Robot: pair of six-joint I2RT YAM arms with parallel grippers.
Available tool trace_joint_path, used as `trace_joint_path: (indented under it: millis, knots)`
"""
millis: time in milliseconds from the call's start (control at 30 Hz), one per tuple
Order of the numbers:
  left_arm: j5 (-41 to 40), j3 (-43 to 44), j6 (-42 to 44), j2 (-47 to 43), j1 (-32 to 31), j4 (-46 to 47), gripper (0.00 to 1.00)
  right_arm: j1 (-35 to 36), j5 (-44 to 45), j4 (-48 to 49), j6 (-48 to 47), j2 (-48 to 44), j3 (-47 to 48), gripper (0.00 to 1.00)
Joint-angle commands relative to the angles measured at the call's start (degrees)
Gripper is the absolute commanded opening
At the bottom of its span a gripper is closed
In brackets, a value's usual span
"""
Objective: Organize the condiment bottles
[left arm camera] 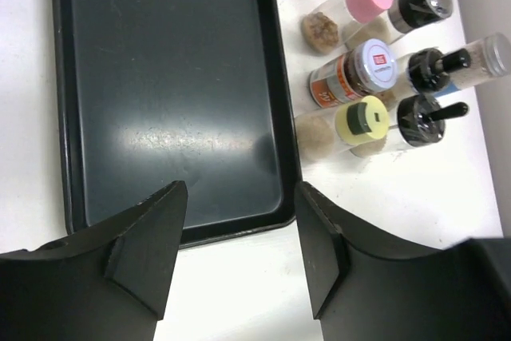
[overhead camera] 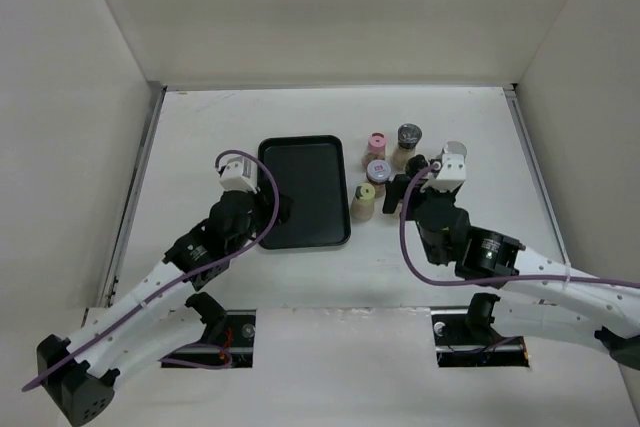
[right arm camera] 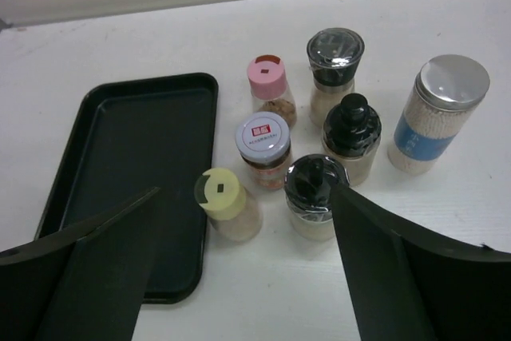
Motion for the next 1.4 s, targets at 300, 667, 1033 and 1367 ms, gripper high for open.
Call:
trace_joint_path:
  millis: [300, 667, 1033, 1367]
  knots:
    - [1.2, -4.9, 0.8, 1.2, 6.8, 9.5, 0.56, -13.1, -7.9, -3.5, 4.7, -6.8, -3.3, 0.16]
    - [-0.7, -7.4, -0.3, -2.2, 12.5, 8.6, 0.58, -34.0, -17.3, -0.5, 3.2, 3.4, -3.5, 0.91]
    - [1.0, -11.8, -0.9, 1.0, 12.5, 17.2, 0.61, -45.6, -25.9, 10.1, 0.5, 19.5, 3.0, 1.00]
    - [1.6, -15.0, -0.9, 2.9, 12.2, 21.5, 0.62, -48.5, -25.8, 15.3, -1.1, 28.8, 6.3, 0.99]
